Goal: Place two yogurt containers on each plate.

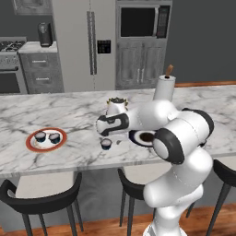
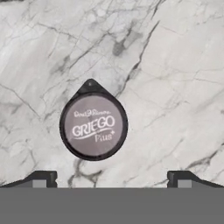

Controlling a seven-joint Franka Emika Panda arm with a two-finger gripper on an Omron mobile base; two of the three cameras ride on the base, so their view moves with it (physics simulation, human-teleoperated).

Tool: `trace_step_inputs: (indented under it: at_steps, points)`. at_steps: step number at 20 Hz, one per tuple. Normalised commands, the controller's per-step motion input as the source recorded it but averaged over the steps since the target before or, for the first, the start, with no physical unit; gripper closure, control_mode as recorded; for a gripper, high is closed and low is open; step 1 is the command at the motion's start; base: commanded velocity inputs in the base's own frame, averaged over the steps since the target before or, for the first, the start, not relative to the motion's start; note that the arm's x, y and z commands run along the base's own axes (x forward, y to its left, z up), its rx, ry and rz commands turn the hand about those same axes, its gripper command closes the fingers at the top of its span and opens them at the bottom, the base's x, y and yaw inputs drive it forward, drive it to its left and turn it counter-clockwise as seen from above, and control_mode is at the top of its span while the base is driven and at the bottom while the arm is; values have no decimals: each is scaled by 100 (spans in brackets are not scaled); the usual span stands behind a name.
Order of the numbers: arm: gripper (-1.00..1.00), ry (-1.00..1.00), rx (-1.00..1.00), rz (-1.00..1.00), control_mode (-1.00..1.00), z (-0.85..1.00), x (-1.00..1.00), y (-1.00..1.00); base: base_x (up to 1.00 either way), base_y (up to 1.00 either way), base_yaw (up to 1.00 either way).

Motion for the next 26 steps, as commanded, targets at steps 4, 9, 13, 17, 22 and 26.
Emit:
trace_step_inputs:
  at_steps: [4, 9, 13, 17, 22, 26]
  points:
    - [-100, 0, 0, 0, -100, -16, 22, 12, 0, 0, 0]
    - [-100, 0, 0, 0, -100, -12, 17, 6, 0, 0, 0]
    - [-100, 0, 0, 0, -100, -11, 7, 0, 0, 0, 0]
    - [-100, 0, 0, 0, -100, -13, 0, 0, 0, 0, 0]
    - [-100, -1, 0, 0, -100, -11, 3, 8, 0, 0, 0]
    - [-100, -4, 0, 0, -100, -9, 3, 11, 0, 0, 0]
